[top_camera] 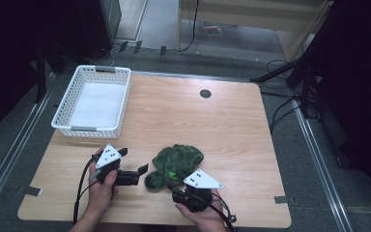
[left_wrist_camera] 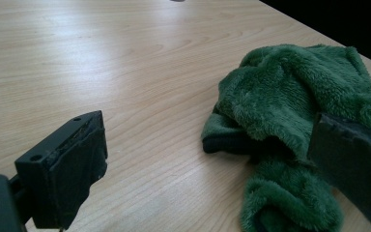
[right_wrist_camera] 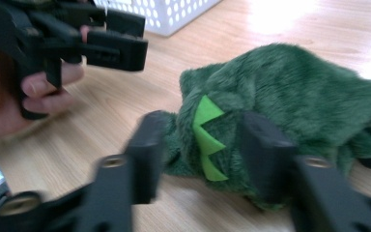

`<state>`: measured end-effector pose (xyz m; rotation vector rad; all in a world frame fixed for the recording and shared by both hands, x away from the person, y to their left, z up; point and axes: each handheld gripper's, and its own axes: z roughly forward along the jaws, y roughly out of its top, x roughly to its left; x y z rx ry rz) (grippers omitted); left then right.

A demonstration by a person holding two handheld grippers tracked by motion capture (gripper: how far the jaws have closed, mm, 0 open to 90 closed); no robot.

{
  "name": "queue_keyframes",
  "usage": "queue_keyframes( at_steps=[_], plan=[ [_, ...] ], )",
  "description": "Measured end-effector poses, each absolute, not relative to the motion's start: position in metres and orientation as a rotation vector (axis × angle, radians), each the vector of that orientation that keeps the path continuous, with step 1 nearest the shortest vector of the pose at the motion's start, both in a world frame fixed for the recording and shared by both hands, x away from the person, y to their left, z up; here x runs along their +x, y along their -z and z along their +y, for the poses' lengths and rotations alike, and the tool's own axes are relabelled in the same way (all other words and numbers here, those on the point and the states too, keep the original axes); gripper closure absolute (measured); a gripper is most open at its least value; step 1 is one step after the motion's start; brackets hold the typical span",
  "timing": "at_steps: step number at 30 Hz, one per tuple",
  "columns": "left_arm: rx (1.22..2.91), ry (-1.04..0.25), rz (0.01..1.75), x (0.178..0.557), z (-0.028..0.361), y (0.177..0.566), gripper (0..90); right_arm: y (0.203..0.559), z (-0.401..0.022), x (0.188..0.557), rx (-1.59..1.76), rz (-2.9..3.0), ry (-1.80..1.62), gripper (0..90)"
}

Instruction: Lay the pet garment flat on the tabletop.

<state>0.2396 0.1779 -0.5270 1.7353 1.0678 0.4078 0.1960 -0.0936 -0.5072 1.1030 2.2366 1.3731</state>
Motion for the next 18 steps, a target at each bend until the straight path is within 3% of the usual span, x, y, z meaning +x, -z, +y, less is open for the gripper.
queue_keyframes(
  at_steps=[3, 10, 16, 17, 18],
  plan=[
    [1.745, -0.406, 1.059, 0.240, 0.178, 0.528, 1.2, 0.509, -0.093, 0.198, 1.130, 2.238, -1.356, 90.0],
    [1.788, -0.357, 1.030, 0.241, 0.166, 0.532, 1.2, 0.476, -0.102, 0.219, 1.129, 2.152, -1.475, 90.0],
    [1.843, -0.326, 1.011, 0.244, 0.153, 0.537, 1.2, 0.436, -0.094, 0.280, 1.155, 2.098, -1.498, 90.0],
    [1.845, -0.316, 1.016, 0.245, 0.153, 0.538, 1.2, 0.431, -0.092, 0.296, 1.174, 2.092, -1.488, 87.8],
    [1.850, -0.316, 1.024, 0.247, 0.153, 0.539, 1.2, 0.429, -0.090, 0.313, 1.186, 2.077, -1.448, 78.4]
  ],
)
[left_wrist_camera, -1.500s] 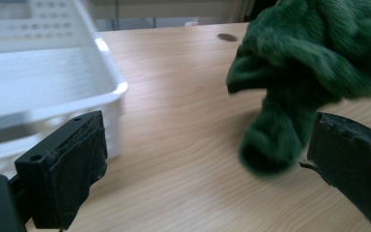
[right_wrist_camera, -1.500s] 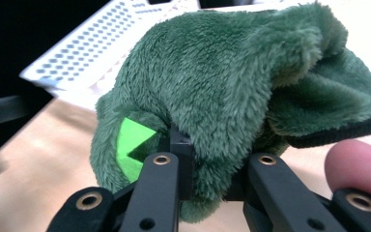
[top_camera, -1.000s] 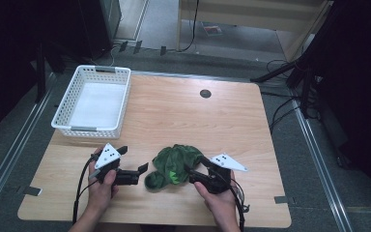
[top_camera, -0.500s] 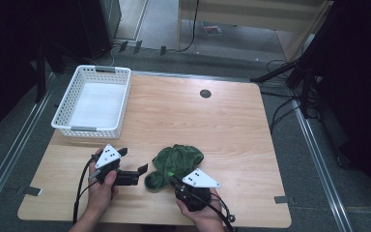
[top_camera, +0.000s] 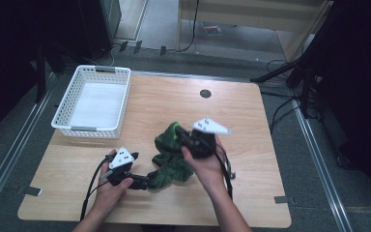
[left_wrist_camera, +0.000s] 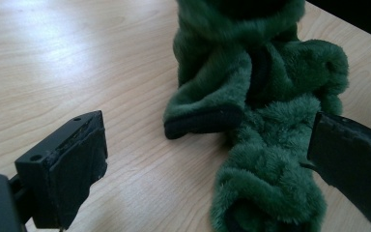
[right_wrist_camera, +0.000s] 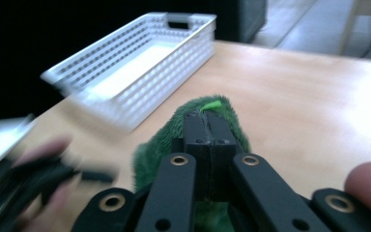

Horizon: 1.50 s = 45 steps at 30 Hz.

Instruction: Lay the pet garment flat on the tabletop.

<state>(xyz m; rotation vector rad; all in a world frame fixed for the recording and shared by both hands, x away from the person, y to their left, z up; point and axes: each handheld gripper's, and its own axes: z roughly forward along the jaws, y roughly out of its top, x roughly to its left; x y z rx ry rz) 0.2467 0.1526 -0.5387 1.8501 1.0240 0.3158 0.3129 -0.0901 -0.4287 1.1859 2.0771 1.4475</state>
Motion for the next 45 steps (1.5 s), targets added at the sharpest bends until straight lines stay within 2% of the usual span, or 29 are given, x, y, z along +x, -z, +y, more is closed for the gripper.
queue_keyframes(
  at_steps=[2, 4, 7, 9, 11, 12, 13, 14, 17, 18, 20, 21, 22, 25, 28, 29, 30, 33, 35, 39, 42, 45],
  plan=[
    [1.848, -0.316, 1.057, 0.248, 0.153, 0.540, 1.2, 0.427, -0.093, 0.344, 1.234, 1.984, -1.359, 60.3],
    [1.852, -0.326, 1.073, 0.249, 0.155, 0.540, 1.2, 0.427, -0.105, 0.355, 1.328, 1.970, -1.472, 53.5],
    [1.839, -0.325, 1.092, 0.252, 0.160, 0.539, 1.6, 0.435, -0.121, 0.351, 1.351, 1.967, -1.532, 51.4],
    [1.821, -0.331, 1.128, 0.259, 0.161, 0.536, 7.6, 0.450, -0.127, 0.348, 1.364, 2.025, -1.483, 49.9],
    [1.812, -0.332, 1.157, 0.267, 0.158, 0.533, 9.4, 0.466, -0.130, 0.346, 1.370, 2.089, -1.405, 47.4],
    [1.805, -0.334, 1.176, 0.271, 0.155, 0.530, 14.8, 0.473, -0.132, 0.345, 1.381, 2.117, -1.373, 45.4],
    [1.807, -0.333, 1.185, 0.276, 0.152, 0.528, 16.1, 0.479, -0.133, 0.345, 1.391, 2.139, -1.357, 44.2],
    [1.809, -0.332, 1.198, 0.280, 0.148, 0.527, 17.1, 0.485, -0.134, 0.344, 1.394, 2.159, -1.345, 44.3],
    [1.854, -0.284, 1.302, 0.301, 0.138, 0.532, 32.5, 0.502, -0.134, 0.345, 1.403, 2.229, -1.257, 50.1],
    [1.863, -0.269, 1.329, 0.307, 0.136, 0.535, 41.5, 0.508, -0.134, 0.346, 1.406, 2.253, -1.213, 53.3],
    [1.889, -0.234, 1.362, 0.317, 0.132, 0.543, 57.4, 0.518, -0.134, 0.346, 1.408, 2.288, -1.135, 65.2],
    [1.890, -0.212, 1.347, 0.318, 0.133, 0.544, 69.6, 0.523, -0.135, 0.344, 1.408, 2.297, -1.113, 70.8],
    [1.894, -0.190, 1.332, 0.318, 0.132, 0.544, 74.9, 0.525, -0.136, 0.343, 1.405, 2.307, -1.113, 74.5],
    [1.964, -0.142, 1.257, 0.312, 0.130, 0.543, 79.8, 0.531, -0.139, 0.333, 1.393, 2.349, -1.101, 79.5],
    [2.005, -0.135, 1.207, 0.303, 0.132, 0.542, 80.2, 0.531, -0.140, 0.317, 1.363, 2.385, -1.091, 78.9],
    [1.994, -0.121, 1.200, 0.300, 0.137, 0.540, 79.3, 0.529, -0.141, 0.311, 1.353, 2.390, -1.108, 76.2],
    [1.969, -0.111, 1.199, 0.300, 0.140, 0.539, 76.0, 0.524, -0.142, 0.306, 1.337, 2.384, -1.134, 69.9],
    [1.849, -0.108, 1.242, 0.307, 0.150, 0.530, 53.5, 0.505, -0.148, 0.305, 1.331, 2.300, -1.244, 62.3],
    [1.799, -0.126, 1.288, 0.317, 0.150, 0.524, 45.6, 0.490, -0.150, 0.313, 1.317, 2.220, -1.299, 58.5],
    [1.817, -0.190, 1.378, 0.342, 0.133, 0.518, 39.5, 0.482, -0.138, 0.352, 1.327, 2.231, -1.267, 51.0],
    [1.831, -0.275, 1.412, 0.358, 0.122, 0.520, 37.1, 0.492, -0.120, 0.371, 1.296, 2.276, -1.155, 48.7],
    [1.860, -0.306, 1.446, 0.370, 0.115, 0.527, 36.4, 0.507, -0.102, 0.381, 1.222, 2.388, -1.048, 45.6]
  ],
)
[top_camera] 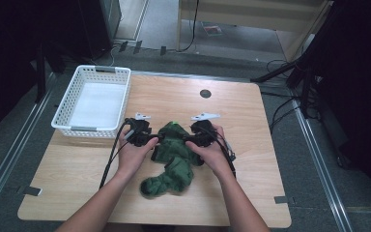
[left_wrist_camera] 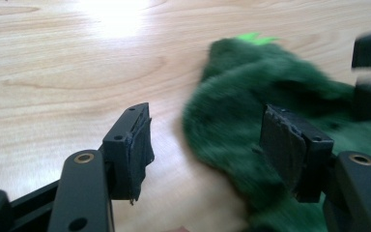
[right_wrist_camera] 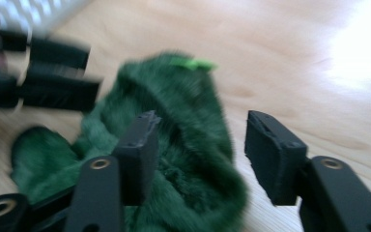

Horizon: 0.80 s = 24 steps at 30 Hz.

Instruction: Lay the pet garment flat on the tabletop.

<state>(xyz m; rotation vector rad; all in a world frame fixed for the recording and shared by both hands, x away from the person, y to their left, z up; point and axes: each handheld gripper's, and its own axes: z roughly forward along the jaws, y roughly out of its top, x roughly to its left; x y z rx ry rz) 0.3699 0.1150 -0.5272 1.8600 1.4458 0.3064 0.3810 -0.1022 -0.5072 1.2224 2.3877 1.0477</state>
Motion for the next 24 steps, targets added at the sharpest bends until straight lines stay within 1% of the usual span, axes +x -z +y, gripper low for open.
queue_keyframes(
  at_steps=[1, 2, 5, 6, 8, 11, 14, 15, 16, 17, 18, 19, 20, 24],
  plan=[
    [1.871, -0.308, 1.444, 0.372, 0.114, 0.529, 36.6, 0.512, -0.099, 0.384, 1.217, 2.409, -1.009, 46.4],
    [1.876, -0.322, 1.442, 0.373, 0.113, 0.531, 36.9, 0.516, -0.099, 0.386, 1.217, 2.405, -0.971, 49.5],
    [1.895, -0.343, 1.434, 0.373, 0.113, 0.534, 39.0, 0.521, -0.113, 0.396, 1.392, 2.259, -0.903, 59.8],
    [1.896, -0.338, 1.432, 0.374, 0.113, 0.535, 40.2, 0.522, -0.121, 0.398, 1.449, 2.214, -0.911, 61.2],
    [1.889, -0.340, 1.418, 0.374, 0.112, 0.535, 42.2, 0.523, -0.132, 0.400, 1.487, 2.179, -0.911, 61.2],
    [1.888, -0.337, 1.381, 0.375, 0.110, 0.534, 45.3, 0.523, -0.138, 0.397, 1.438, 2.219, -0.990, 60.7],
    [1.921, -0.339, 1.366, 0.377, 0.104, 0.537, 52.8, 0.524, -0.136, 0.395, 1.394, 2.250, -1.030, 65.6],
    [1.928, -0.337, 1.361, 0.377, 0.103, 0.537, 56.5, 0.525, -0.134, 0.395, 1.387, 2.261, -1.024, 69.2],
    [1.936, -0.344, 1.352, 0.377, 0.102, 0.537, 62.5, 0.527, -0.133, 0.395, 1.378, 2.268, -1.012, 74.1],
    [1.945, -0.359, 1.342, 0.377, 0.102, 0.537, 70.5, 0.529, -0.133, 0.396, 1.359, 2.275, -1.003, 81.8],
    [1.940, -0.360, 1.336, 0.377, 0.104, 0.536, 78.5, 0.529, -0.132, 0.395, 1.349, 2.270, -0.993, 87.0],
    [1.910, -0.338, 1.332, 0.378, 0.106, 0.535, 84.8, 0.529, -0.133, 0.394, 1.328, 2.254, -0.994, 88.6],
    [1.895, -0.350, 1.342, 0.380, 0.109, 0.533, 90.0, 0.527, -0.134, 0.393, 1.318, 2.228, -1.022, 89.5],
    [1.895, -0.382, 1.402, 0.389, 0.119, 0.537, 90.0, 0.519, -0.140, 0.389, 1.307, 2.125, -1.075, 89.3]
  ],
)
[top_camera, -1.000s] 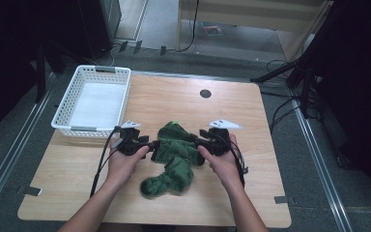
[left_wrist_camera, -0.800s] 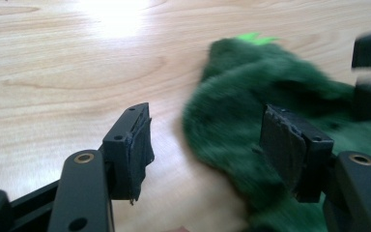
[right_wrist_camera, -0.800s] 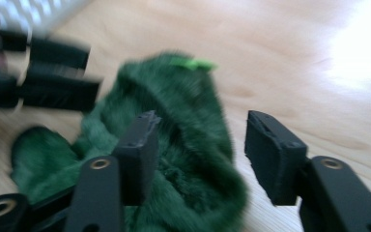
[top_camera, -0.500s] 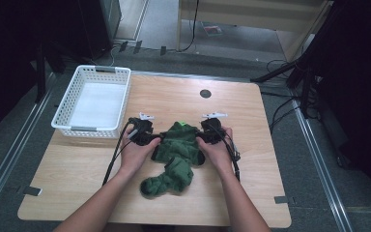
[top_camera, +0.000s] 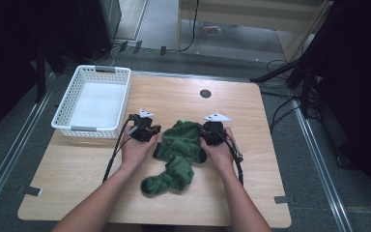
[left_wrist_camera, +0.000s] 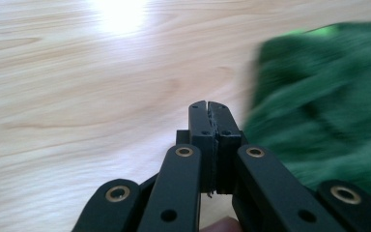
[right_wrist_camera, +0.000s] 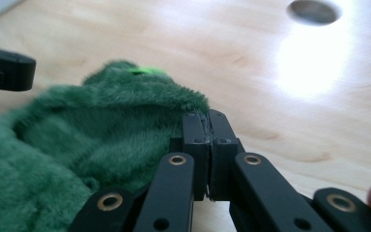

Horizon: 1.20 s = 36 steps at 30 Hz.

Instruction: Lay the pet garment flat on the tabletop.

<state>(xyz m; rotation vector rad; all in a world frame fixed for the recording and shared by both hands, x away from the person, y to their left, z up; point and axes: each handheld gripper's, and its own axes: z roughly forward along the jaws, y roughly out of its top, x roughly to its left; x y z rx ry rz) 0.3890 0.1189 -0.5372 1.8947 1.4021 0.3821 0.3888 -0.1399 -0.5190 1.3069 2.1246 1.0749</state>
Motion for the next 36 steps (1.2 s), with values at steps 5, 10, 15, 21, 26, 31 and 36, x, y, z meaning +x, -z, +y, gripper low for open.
queue_keyframes(
  at_steps=[5, 10, 15, 21, 26, 31, 36],
  plan=[
    [1.796, -0.257, 1.386, 0.389, 0.130, 0.535, 67.0, 0.528, -0.148, 0.386, 1.278, 2.266, -1.047, 63.6],
    [1.873, -0.268, 1.263, 0.387, 0.110, 0.531, 46.0, 0.514, -0.165, 0.384, 1.315, 2.206, -1.263, 56.6],
    [1.982, -0.323, 1.236, 0.390, 0.086, 0.537, 46.3, 0.514, -0.157, 0.391, 1.352, 2.202, -1.291, 65.0],
    [1.926, -0.319, 1.383, 0.398, 0.097, 0.539, 80.0, 0.535, -0.146, 0.393, 1.403, 2.303, -1.136, 82.5],
    [1.896, -0.210, 1.352, 0.400, 0.109, 0.537, 53.6, 0.533, -0.154, 0.388, 1.389, 2.313, -1.112, 74.9],
    [1.772, -0.168, 1.347, 0.401, 0.120, 0.531, 45.8, 0.516, -0.169, 0.395, 1.488, 2.172, -1.253, 70.3],
    [1.715, -0.124, 1.420, 0.407, 0.112, 0.531, 47.7, 0.519, -0.156, 0.405, 1.541, 2.168, -1.267, 67.4]
  ],
)
